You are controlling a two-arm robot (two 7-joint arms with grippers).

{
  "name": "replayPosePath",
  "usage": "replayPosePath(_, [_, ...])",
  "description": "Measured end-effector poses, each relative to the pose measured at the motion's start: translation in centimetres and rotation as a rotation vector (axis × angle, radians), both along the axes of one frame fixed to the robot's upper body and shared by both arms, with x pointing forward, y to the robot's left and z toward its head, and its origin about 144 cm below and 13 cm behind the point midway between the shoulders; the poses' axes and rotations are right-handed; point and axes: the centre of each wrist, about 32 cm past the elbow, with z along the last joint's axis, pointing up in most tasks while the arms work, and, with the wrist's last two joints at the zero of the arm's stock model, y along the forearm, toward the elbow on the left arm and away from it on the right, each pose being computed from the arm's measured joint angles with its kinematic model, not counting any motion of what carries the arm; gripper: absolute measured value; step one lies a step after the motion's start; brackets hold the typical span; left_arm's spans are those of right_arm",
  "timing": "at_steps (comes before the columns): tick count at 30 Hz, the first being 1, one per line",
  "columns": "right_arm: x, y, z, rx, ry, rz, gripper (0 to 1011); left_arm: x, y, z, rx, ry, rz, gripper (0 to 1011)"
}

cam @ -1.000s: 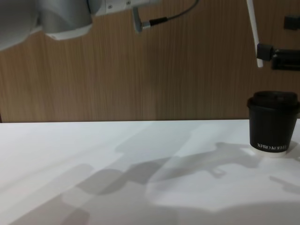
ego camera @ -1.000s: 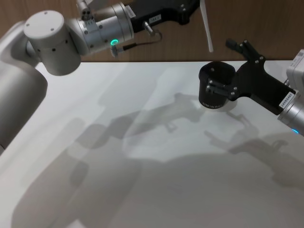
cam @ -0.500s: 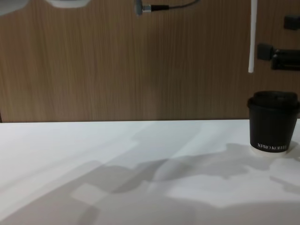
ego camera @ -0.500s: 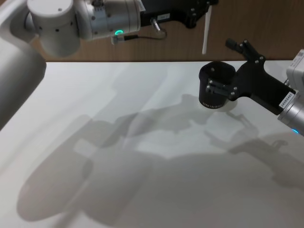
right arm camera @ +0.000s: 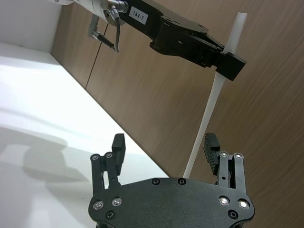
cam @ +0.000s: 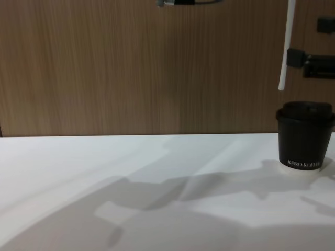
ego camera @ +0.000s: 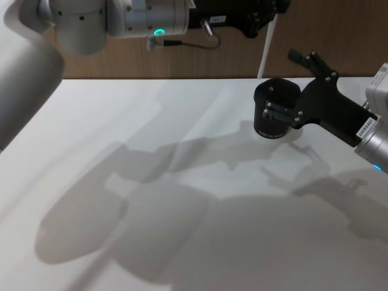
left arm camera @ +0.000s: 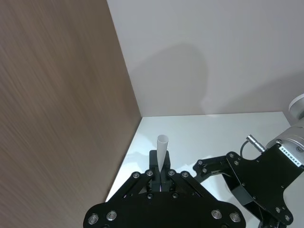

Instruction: Pick up the straw with one hand, pass it to the other hand, and insert it into the cup.

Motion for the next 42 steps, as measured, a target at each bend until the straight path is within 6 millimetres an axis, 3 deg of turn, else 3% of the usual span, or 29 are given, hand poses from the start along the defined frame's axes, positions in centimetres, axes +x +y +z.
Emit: replayPosePath(42, [0.0, 0.0, 0.0, 0.000, 0.000, 0.000, 1001, 0.6, -2.0, -0.1, 0.025, 0.022, 0.006, 5])
